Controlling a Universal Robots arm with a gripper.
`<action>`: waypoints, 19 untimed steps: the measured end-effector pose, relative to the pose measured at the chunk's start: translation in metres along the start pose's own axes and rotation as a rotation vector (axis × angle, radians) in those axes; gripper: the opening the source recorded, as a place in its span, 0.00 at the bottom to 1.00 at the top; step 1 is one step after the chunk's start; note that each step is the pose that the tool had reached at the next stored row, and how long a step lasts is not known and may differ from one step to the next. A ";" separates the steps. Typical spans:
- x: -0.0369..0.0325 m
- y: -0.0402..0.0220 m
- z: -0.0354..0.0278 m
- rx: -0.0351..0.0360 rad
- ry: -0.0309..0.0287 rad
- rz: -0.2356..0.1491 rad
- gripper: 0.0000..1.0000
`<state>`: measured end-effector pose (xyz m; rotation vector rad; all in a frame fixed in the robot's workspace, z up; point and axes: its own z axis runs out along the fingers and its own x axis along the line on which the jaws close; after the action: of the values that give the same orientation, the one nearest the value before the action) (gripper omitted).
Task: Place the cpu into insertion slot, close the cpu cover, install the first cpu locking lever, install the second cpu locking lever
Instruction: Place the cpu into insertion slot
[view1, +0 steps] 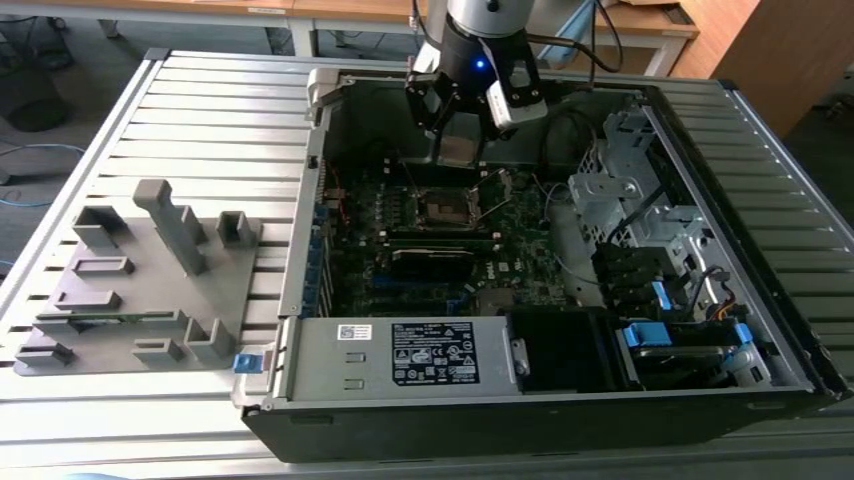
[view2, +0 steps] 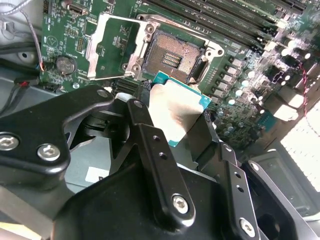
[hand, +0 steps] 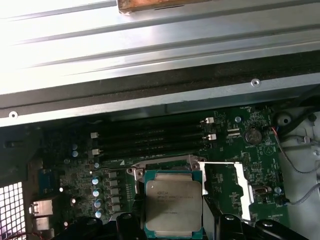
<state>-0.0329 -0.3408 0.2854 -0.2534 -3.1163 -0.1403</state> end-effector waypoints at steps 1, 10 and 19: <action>0.0000 0.0000 0.0001 -0.0002 -0.0010 0.012 0.54; 0.0000 0.0000 0.0004 -0.0012 -0.0053 0.059 0.54; 0.0000 -0.0001 0.0007 -0.0022 -0.0102 0.116 0.54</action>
<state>-0.0329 -0.3408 0.2848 -0.4343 -3.1015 -0.1414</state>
